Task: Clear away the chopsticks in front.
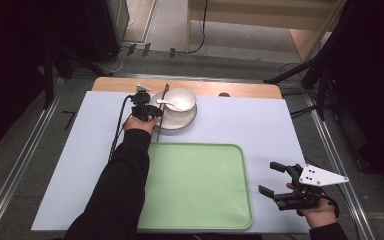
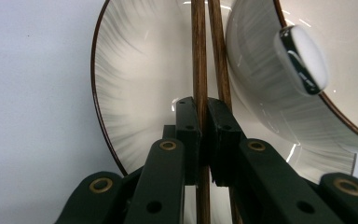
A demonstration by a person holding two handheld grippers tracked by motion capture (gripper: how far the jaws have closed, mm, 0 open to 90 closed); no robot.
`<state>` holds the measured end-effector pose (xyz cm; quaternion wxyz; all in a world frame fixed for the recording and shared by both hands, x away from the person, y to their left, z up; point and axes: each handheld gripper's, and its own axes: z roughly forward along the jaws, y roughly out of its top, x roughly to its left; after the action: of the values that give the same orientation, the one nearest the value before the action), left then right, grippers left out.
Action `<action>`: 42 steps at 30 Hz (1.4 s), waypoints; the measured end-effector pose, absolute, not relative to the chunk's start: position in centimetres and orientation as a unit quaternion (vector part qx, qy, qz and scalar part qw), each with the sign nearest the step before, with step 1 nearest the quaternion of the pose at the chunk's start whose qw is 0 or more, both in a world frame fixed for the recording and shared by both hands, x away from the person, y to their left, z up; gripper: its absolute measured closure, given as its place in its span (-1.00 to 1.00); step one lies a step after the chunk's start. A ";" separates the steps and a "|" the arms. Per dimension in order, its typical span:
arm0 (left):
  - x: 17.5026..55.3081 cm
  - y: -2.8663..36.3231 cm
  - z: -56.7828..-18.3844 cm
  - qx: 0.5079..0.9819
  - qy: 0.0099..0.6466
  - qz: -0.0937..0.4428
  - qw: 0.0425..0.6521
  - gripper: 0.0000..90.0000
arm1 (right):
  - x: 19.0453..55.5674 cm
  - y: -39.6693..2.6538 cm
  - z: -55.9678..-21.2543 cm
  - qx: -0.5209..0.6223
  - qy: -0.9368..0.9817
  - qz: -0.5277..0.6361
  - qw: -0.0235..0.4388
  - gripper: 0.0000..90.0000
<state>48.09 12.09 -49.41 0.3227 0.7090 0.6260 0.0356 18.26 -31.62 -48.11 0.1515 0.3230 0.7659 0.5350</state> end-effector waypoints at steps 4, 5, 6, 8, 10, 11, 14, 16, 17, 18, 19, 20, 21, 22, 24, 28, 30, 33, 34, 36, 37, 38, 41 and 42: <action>48.0 12.4 -48.7 0.705 0.623 0.036 0.336 0.90 | 18.3 -31.7 -48.2 0.324 0.764 0.537 0.152 -0.67; 48.0 12.4 -48.7 0.705 0.623 0.036 0.336 0.90 | 18.3 -31.8 -48.2 0.325 0.764 0.537 0.152 -0.67; 47.9 12.7 -48.3 0.705 0.622 0.038 0.339 0.90 | 18.3 -31.8 -48.2 0.325 0.763 0.537 0.153 -0.67; 47.9 13.0 -48.0 0.704 0.623 0.036 0.339 0.90 | 18.3 -31.8 -48.2 0.326 0.763 0.536 0.153 -0.67; 47.7 13.4 -47.5 0.706 0.621 0.040 0.339 0.90 | 18.3 -31.9 -48.2 0.327 0.763 0.536 0.153 -0.67; 47.7 13.4 -47.5 0.706 0.621 0.040 0.339 0.90 | 18.3 -31.9 -48.2 0.327 0.763 0.536 0.153 -0.67; 47.0 14.2 -46.1 0.712 0.612 0.042 0.341 0.90 | 18.3 -31.9 -48.2 0.326 0.760 0.541 0.154 -0.67; 46.6 14.6 -45.4 0.715 0.608 0.041 0.342 0.90 | 18.3 -31.9 -48.1 0.326 0.758 0.544 0.155 -0.67; 46.3 14.9 -44.9 0.716 0.606 0.042 0.343 0.90 | 18.3 -31.9 -48.1 0.326 0.758 0.544 0.155 -0.67; 46.0 15.1 -44.6 0.715 0.607 0.041 0.346 0.90 | 18.4 -31.9 -48.1 0.324 0.759 0.542 0.155 -0.67; 45.6 15.4 -44.2 0.714 0.604 0.042 0.351 0.90 | 18.4 -31.9 -48.1 0.325 0.760 0.541 0.155 -0.67; 45.3 15.5 -44.0 0.716 0.601 0.044 0.352 0.90 | 18.4 -31.9 -48.2 0.325 0.761 0.540 0.155 -0.67; 44.8 15.7 -43.6 0.717 0.598 0.047 0.354 0.90 | 18.4 -31.9 -48.2 0.325 0.761 0.540 0.155 -0.67; 44.4 16.0 -43.3 0.718 0.596 0.047 0.356 0.90 | 18.4 -31.9 -48.1 0.324 0.761 0.540 0.154 -0.67; 43.6 16.4 -42.9 0.718 0.595 0.044 0.358 0.90 | 18.5 -31.9 -48.1 0.325 0.760 0.541 0.154 -0.67; 41.7 17.1 -42.6 0.720 0.592 0.034 0.360 0.90 | 18.6 -32.0 -48.2 0.324 0.760 0.542 0.154 -0.67; 40.4 17.3 -42.6 0.725 0.586 0.039 0.359 0.90 | 18.7 -31.9 -48.2 0.323 0.760 0.542 0.154 -0.67; 39.0 17.8 -43.0 0.729 0.584 0.038 0.356 0.90 | 18.8 -31.8 -48.1 0.321 0.762 0.541 0.154 -0.67; 38.4 18.0 -43.2 0.728 0.584 0.037 0.357 0.90 | 18.8 -31.8 -48.1 0.320 0.762 0.542 0.153 -0.67; 37.4 18.3 -43.5 0.728 0.584 0.038 0.357 0.90 | 18.9 -31.7 -48.1 0.320 0.762 0.542 0.153 -0.67; 36.9 18.5 -43.6 0.728 0.584 0.039 0.358 0.90 | 19.0 -31.7 -48.1 0.320 0.762 0.542 0.153 -0.67; 36.6 18.6 -43.7 0.726 0.584 0.041 0.360 0.90 | 19.0 -31.7 -48.1 0.319 0.762 0.542 0.153 -0.67; 35.1 19.4 -44.3 0.721 0.588 0.036 0.363 0.90 | 19.2 -31.6 -48.1 0.317 0.764 0.542 0.151 -0.67; 34.7 19.6 -44.4 0.720 0.592 0.034 0.362 0.90 | 19.2 -31.5 -48.1 0.317 0.763 0.542 0.151 -0.67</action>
<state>34.73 19.58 -44.41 0.3621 0.7195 0.5916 0.0340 19.20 -31.55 -48.14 0.1513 0.3166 0.7633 0.5424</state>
